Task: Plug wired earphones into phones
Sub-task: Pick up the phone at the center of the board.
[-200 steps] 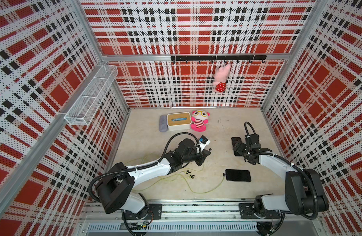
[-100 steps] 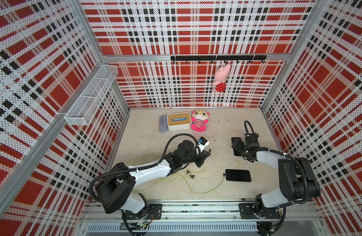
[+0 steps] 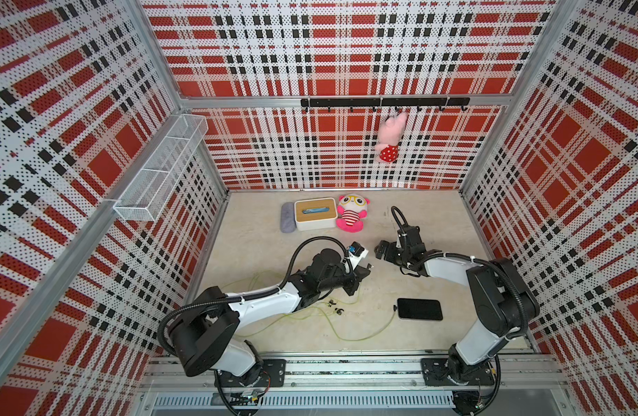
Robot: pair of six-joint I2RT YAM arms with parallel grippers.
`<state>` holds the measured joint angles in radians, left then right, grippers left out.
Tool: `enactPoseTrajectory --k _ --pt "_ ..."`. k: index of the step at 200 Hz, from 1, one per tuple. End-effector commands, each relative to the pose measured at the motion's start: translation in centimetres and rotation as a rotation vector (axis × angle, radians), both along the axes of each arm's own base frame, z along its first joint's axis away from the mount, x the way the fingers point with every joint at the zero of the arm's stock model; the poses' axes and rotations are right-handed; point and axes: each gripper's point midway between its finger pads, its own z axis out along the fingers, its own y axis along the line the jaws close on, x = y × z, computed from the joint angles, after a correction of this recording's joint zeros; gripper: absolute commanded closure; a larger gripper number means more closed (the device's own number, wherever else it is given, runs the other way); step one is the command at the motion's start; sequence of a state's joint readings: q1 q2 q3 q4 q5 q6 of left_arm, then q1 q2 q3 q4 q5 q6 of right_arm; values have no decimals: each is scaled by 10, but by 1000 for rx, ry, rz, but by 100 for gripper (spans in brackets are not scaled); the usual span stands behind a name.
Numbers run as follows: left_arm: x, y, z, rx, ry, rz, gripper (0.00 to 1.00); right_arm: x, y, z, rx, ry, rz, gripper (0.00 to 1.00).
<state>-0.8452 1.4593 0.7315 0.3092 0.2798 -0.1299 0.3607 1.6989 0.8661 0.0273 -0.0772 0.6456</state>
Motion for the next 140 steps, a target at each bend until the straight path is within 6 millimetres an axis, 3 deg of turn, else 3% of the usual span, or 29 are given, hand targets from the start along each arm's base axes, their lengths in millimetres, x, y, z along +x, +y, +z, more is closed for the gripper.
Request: enactPoseTrajectory --k 1,27,43,57,80,111,140 --pt "1 2 19 -58 -36 1 100 21 6 39 -97 -185 141 0" --pt "6 9 23 -83 -39 29 100 13 18 86 -243 -436 409 0" --pt "11 15 24 -107 -30 56 100 -7 29 96 -396 -605 662 0" --pt "15 19 24 -130 -22 69 100 -25 34 89 -549 -673 900 0" --pt "21 20 19 -130 -17 73 100 -40 20 64 -630 -571 1193 0" --pt "27 14 21 -145 5 57 100 -16 -22 31 -682 -340 1336 2" --pt "25 11 21 -144 5 37 100 8 -40 19 -721 -270 1410 3"
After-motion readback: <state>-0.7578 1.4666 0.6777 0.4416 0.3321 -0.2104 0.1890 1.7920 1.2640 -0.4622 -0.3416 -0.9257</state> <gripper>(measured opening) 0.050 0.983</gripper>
